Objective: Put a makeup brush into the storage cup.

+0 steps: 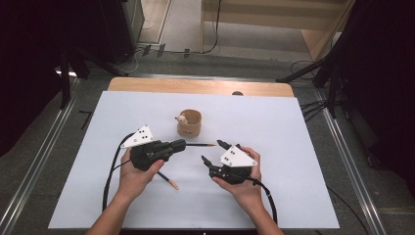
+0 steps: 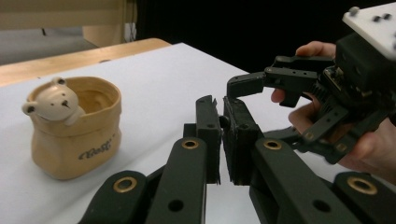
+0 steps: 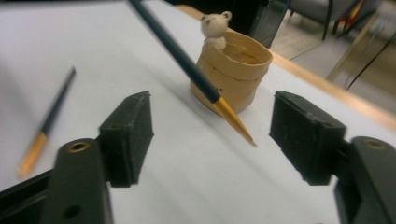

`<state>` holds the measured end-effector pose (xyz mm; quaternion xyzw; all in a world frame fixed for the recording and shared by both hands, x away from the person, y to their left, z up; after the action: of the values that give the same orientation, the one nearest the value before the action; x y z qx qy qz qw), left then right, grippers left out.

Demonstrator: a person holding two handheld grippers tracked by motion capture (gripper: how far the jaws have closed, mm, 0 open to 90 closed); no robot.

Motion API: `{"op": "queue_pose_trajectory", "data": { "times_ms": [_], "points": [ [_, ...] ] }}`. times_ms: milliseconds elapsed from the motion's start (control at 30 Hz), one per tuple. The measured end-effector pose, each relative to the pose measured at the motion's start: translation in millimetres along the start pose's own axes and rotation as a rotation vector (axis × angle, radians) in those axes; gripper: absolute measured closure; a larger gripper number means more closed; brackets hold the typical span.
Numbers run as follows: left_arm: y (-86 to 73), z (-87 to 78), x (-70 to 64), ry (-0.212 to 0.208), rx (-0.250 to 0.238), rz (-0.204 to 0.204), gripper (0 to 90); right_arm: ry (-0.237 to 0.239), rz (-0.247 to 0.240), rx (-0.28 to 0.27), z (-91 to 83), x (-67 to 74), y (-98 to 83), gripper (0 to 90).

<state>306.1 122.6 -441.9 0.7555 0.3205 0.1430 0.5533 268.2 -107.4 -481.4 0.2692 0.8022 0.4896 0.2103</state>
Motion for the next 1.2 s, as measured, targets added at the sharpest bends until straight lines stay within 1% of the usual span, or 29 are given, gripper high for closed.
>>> {"op": "queue_pose_trajectory", "data": {
  "times_ms": [33,100,133,167,233,267,300,333,367,400,433,467,500,533,567,600,633,667,733,767,800,833,867,967,1000,1033,1100,1167,1200],
  "points": [
    [0.0,-0.1,0.1,0.004,-0.006,-0.001,87.1,0.013,0.082,-0.033,-1.4,-2.9,-0.2,26.9],
    [-0.2,-0.4,-0.3,0.014,-0.018,0.007,87.0,0.021,0.185,-0.081,-3.3,-8.5,-1.1,17.8],
    [-0.2,-0.3,-0.8,0.015,-0.025,0.005,87.0,0.014,0.229,-0.092,-3.8,-10.8,-1.5,13.1],
    [-0.3,-0.1,-1.7,0.015,-0.03,0.01,87.0,0.02,0.292,-0.105,-4.0,-13.6,-2.2,10.0],
    [-0.6,0.3,-3.6,0.027,-0.039,0.023,87.0,0.041,0.42,-0.132,-3.6,-18.5,-4.3,0.0],
    [-0.7,0.6,-4.3,0.032,-0.045,0.025,87.1,0.045,0.453,-0.143,-3.5,-19.4,-4.9,0.0],
    [-0.9,0.9,-4.5,0.034,-0.049,0.025,87.0,0.052,0.498,-0.16,-4.3,-20.3,-5.8,0.0],
    [-1.3,1.1,-5.1,0.04,-0.057,0.026,87.0,0.052,0.522,-0.175,-4.9,-20.9,-6.2,0.0],
    [-1.5,1.2,-5.5,0.043,-0.061,0.025,87.0,0.054,0.564,-0.195,-6.0,-21.6,-6.7,0.0],
    [-2.1,1.5,-6.2,0.044,-0.066,0.023,87.0,0.056,0.592,-0.204,-6.9,-22.0,-6.9,0.0],
    [-2.4,1.7,-6.7,0.045,-0.067,0.023,87.1,0.055,0.638,-0.219,-8.1,-23.2,-7.6,0.0],
    [-3.0,2.3,-8.2,0.048,-0.071,0.028,87.1,0.053,0.671,-0.224,-8.8,-23.6,-8.1,0.0],
    [-3.4,2.9,-9.4,0.046,-0.07,0.032,87.1,0.031,0.724,-0.227,-10.1,-24.8,-10.0,0.0],
    [-4.4,4.2,-11.9,0.046,-0.072,0.041,87.0,0.019,0.761,-0.24,-11.3,-25.1,-11.2,0.0],
    [-5.0,5.1,-13.1,0.046,-0.072,0.047,87.1,0.013,0.813,-0.255,-12.9,-25.4,-13.2,0.0],
    [-6.1,6.7,-15.4,0.045,-0.074,0.045,87.1,0.011,0.841,-0.258,-13.1,-25.3,-14.3,0.0],
    [-6.6,7.6,-16.6,0.046,-0.074,0.049,87.1,0.018,0.884,-0.269,-13.0,-25.2,-16.2,0.1],
    [-7.6,9.0,-18.6,0.045,-0.073,0.051,87.1,0.033,0.906,-0.273,-12.7,-25.0,-17.1,0.2],
    [-9.3,10.9,-21.6,0.046,-0.076,0.055,87.1,0.063,0.97,-0.284,-10.7,-24.5,-19.2,0.2],
    [-9.8,11.6,-22.8,0.045,-0.078,0.055,87.1,0.092,1.005,-0.294,-9.2,-24.4,-20.4,0.2],
    [-10.8,12.7,-24.5,0.044,-0.08,0.059,87.1,0.101,1.023,-0.297,-8.1,-24.3,-21.0,0.1],
    [-11.6,13.2,-25.5,0.044,-0.079,0.06,87.1,0.113,1.055,-0.302,-7.2,-24.1,-21.5,0.6],
    [-12.5,14.1,-27.1,0.047,-0.081,0.064,87.1,0.125,1.069,-0.309,-6.6,-24.1,-21.7,0.9],
    [-14.6,16.5,-30.6,0.043,-0.085,0.07,87.0,0.156,1.159,-0.316,-5.4,-23.6,-20.4,7.4],
    [-15.4,17.3,-32.0,0.044,-0.086,0.075,87.1,0.162,1.175,-0.321,-5.4,-23.4,-19.8,9.5],
    [-16.0,17.9,-33.1,0.043,-0.086,0.075,87.1,0.173,1.204,-0.33,-5.4,-23.0,-18.6,12.3],
    [-16.8,18.8,-34.6,0.04,-0.086,0.077,87.0,0.183,1.239,-0.333,-5.8,-22.6,-18.0,16.3],
    [-17.5,19.3,-36.2,0.038,-0.088,0.084,87.1,0.192,1.254,-0.341,-6.4,-21.5,-17.1,23.5],
    [-17.9,19.8,-37.1,0.039,-0.089,0.084,87.0,0.197,1.265,-0.342,-6.6,-20.9,-16.8,24.9]
  ]
}}
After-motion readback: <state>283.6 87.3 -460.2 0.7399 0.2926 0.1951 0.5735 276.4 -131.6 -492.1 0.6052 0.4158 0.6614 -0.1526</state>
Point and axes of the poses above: each handheld gripper's, and its own axes: z roughly forward along the jaws, y roughly out of its top, x roughly to its left, the point moved 3 cm from there along z, roughly forward along the jaws, and after that the axes turned 13 degrees about y, right-handed, at the moved point
